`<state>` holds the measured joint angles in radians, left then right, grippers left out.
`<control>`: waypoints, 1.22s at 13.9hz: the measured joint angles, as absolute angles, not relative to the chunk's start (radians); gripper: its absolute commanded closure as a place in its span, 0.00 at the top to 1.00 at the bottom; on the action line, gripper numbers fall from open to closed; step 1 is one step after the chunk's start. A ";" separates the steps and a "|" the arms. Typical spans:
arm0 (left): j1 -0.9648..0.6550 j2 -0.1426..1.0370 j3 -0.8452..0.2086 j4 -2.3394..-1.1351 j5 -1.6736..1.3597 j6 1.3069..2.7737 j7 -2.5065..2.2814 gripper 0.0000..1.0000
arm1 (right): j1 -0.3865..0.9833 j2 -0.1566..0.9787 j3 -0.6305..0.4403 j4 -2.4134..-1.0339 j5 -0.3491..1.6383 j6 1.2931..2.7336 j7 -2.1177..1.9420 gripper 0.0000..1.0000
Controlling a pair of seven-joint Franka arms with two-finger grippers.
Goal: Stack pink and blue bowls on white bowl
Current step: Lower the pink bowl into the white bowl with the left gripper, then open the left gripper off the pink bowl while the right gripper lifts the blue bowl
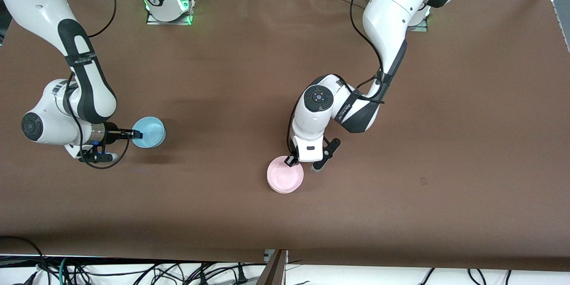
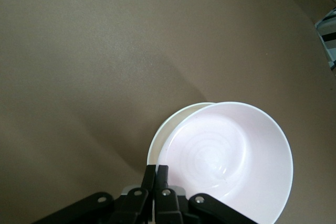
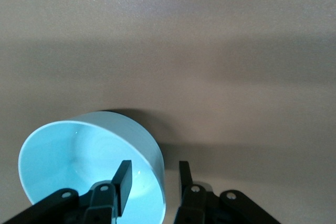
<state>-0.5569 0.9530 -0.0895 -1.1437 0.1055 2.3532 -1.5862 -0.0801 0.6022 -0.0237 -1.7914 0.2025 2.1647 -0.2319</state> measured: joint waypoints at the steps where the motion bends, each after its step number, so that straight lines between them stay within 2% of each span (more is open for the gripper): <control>1: -0.557 0.957 -0.089 -1.144 0.106 2.353 -1.589 0.00 | -0.080 0.602 -0.024 -1.791 0.203 2.166 -0.232 0.35; 5: -0.557 0.976 -0.089 -1.144 0.106 2.353 -1.603 0.00 | -0.080 0.602 -0.021 -1.791 0.203 2.167 -0.233 0.00; 12: -0.557 0.992 -0.088 -1.141 0.106 2.358 -1.616 0.00 | -0.077 0.597 -0.003 -1.761 0.208 2.167 -0.235 0.00; 16: -0.556 0.992 -0.082 -1.135 0.106 2.361 -1.622 0.31 | -0.075 0.575 0.075 -1.665 0.214 2.055 -0.209 0.00; 17: -0.555 0.992 -0.080 -1.131 0.106 2.361 -1.623 0.33 | -0.070 0.569 0.100 -1.634 0.214 2.018 -0.164 0.00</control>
